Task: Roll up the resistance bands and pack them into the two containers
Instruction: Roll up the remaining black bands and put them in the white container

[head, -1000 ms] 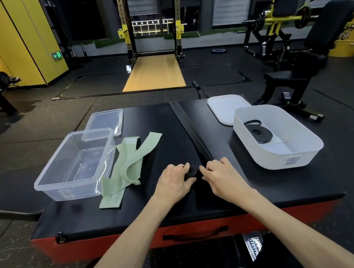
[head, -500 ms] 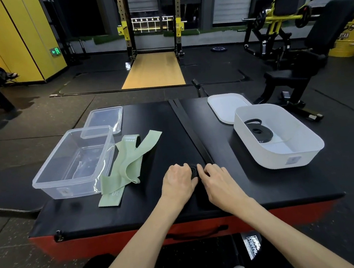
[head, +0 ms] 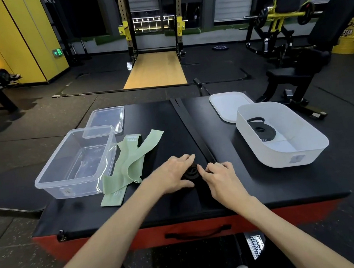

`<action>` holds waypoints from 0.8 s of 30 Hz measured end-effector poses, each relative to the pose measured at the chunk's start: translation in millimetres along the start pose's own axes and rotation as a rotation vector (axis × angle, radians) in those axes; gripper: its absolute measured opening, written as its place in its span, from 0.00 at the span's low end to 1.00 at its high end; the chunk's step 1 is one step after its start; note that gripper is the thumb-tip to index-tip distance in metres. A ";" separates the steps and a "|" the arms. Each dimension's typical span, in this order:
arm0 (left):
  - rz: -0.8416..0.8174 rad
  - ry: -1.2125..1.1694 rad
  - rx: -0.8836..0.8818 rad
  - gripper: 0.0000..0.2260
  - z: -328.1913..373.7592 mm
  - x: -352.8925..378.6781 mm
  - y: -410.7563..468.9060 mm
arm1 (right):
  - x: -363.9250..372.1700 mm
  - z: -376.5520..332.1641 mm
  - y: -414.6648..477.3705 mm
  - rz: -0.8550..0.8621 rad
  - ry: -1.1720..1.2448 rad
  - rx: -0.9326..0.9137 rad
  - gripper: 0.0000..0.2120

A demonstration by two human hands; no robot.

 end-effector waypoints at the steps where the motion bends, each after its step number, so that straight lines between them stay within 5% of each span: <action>1: -0.066 -0.013 0.043 0.36 1.6 -2.1 4.7 | -0.2 1.5 -0.4 0.003 -0.003 -0.004 0.26; 5: -0.168 0.028 0.143 0.30 9.1 3.3 15.0 | 1.7 6.2 1.6 -0.038 0.111 -0.072 0.24; 13: 0.106 -0.037 0.219 0.27 -4.7 16.6 6.4 | 3.1 27.8 2.3 -0.105 0.232 0.022 0.12; 19: 0.210 0.051 0.134 0.26 -1.4 25.2 0.1 | 4.5 20.4 -3.4 -0.019 0.030 -0.037 0.26; 24: 0.365 0.219 0.158 0.21 12.8 22.0 -6.7 | -1.6 12.0 4.9 0.022 -0.025 -0.088 0.26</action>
Point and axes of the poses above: each hand's wrist, its own y-axis towards the middle knuckle, its own x-axis out of the palm, z = x × y, the point moved 6 cm from there along y, towards the middle knuckle, and after that the axes turned 13 degrees about -y, right-handed, at the moved point
